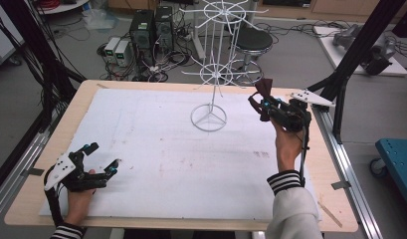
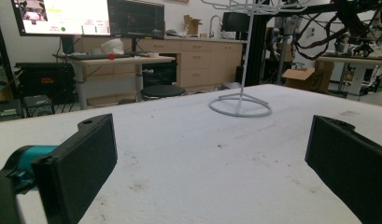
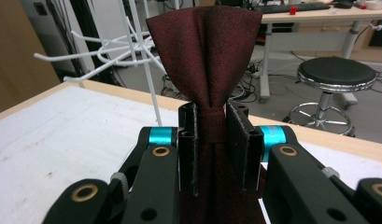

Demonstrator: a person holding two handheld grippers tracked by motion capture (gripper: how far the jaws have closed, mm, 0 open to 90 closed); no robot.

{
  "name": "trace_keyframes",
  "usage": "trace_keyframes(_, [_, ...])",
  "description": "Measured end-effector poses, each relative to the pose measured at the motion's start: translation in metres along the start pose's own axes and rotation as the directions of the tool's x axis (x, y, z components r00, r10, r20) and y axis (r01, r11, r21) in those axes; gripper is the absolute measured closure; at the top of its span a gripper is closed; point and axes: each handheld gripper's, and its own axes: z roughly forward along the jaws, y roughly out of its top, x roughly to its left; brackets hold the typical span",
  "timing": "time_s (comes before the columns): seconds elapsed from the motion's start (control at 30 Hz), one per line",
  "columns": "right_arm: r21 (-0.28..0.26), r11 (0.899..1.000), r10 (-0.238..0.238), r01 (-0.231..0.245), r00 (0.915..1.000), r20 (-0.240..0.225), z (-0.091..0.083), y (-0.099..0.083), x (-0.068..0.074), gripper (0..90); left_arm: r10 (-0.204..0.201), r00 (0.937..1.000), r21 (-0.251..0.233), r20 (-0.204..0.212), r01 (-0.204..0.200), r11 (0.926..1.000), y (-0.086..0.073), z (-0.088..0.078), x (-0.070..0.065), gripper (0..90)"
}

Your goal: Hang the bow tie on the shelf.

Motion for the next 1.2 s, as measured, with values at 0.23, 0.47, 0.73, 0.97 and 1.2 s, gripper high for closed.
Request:
trace_keyframes(0.23, [-0.023,1.0,0.011,-0.011,0.9999,0.002,0.006,0.008,0.006,75.2,0.0,1.0,0.0,0.0,0.0,1.0,0.0,0.0,0.0,2.6])
trace_keyframes(0.47, [-0.026,0.999,0.028,-0.028,0.9996,-0.006,0.012,0.008,0.011,75.2,0.0,1.0,-0.001,0.001,0.0,1.0,0.0,0.0,0.0,2.6])
trace_keyframes(0.73, [-0.03,0.999,0.028,-0.029,0.9995,-0.014,0.017,0.011,0.016,75.2,0.0,1.0,0.0,0.0,0.0,1.0,0.0,0.0,0.0,2.6])
trace_keyframes(0.97, [-0.033,0.999,0.03,-0.03,0.9994,-0.017,0.021,0.017,0.024,75.2,-0.001,1.0,-0.001,0.001,0.001,1.0,0.0,0.0,0.0,2.6])
trace_keyframes(1.2, [-0.031,0.999,0.028,-0.029,0.9992,-0.028,0.026,0.018,0.03,75.1,-0.002,1.0,-0.001,0.0,0.002,1.0,0.0,0.0,0.0,2.6])
